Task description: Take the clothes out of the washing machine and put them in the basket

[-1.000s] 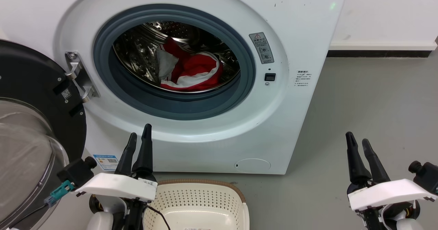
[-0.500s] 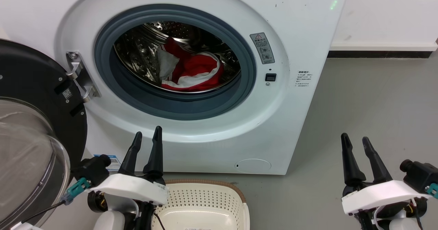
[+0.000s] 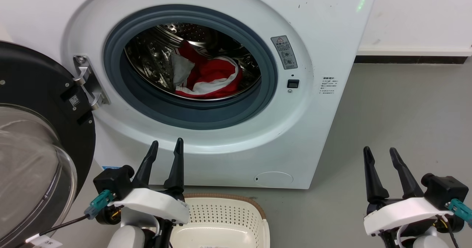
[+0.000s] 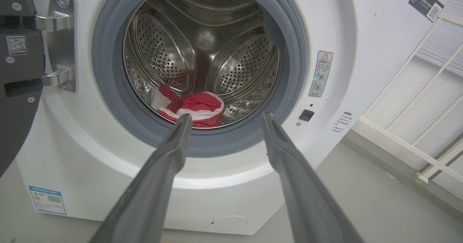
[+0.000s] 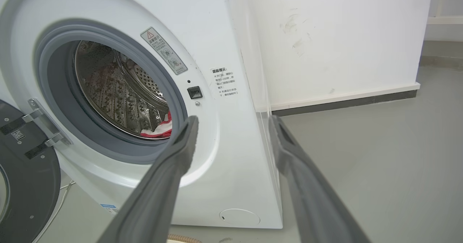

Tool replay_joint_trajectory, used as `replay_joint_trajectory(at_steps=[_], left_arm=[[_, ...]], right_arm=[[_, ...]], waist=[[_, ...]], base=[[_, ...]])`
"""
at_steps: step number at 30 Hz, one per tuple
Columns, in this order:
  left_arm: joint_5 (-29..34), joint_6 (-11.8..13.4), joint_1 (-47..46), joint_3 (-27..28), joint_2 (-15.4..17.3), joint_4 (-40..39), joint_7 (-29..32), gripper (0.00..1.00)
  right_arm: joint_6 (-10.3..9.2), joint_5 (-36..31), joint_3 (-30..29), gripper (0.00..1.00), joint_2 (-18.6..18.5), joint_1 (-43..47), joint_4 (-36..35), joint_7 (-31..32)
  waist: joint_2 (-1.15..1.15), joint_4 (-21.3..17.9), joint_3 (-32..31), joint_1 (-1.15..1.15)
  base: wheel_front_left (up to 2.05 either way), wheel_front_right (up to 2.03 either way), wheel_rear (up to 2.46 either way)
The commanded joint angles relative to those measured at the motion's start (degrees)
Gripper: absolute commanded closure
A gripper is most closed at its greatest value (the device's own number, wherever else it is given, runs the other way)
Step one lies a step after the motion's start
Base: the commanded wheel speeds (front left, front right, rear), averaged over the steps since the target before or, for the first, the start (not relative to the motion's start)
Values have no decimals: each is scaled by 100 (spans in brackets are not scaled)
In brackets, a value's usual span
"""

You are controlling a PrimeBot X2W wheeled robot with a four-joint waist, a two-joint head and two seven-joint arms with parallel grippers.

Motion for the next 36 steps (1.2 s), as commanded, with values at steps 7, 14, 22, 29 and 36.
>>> replay_joint_trajectory(at_steps=[7,14,22,29,36], left_arm=[[512,40,-141,-107,16,17,-132,0],[985,81,-147,-198,16,90,-244,0],[1336,132,-172,-254,17,160,-333,0],[1619,153,-188,-286,17,228,-416,0],[1872,181,-179,-317,18,294,-483,0]], right_arm=[[0,-525,11,0,-23,-64,62,-145],[0,-983,1,0,-23,-94,174,-254],[-1,-1342,14,0,-23,-112,251,-353],[-1,-1620,16,0,-23,-135,310,-422],[-1,-1896,30,0,-23,-155,363,-490]], waist=[[0,14,-7,0],[0,39,-9,0],[0,61,-16,0],[0,75,-15,0],[0,83,-20,0]], base=[[0,0,0],[0,0,0],[0,0,0],[0,0,0],[0,0,0]])
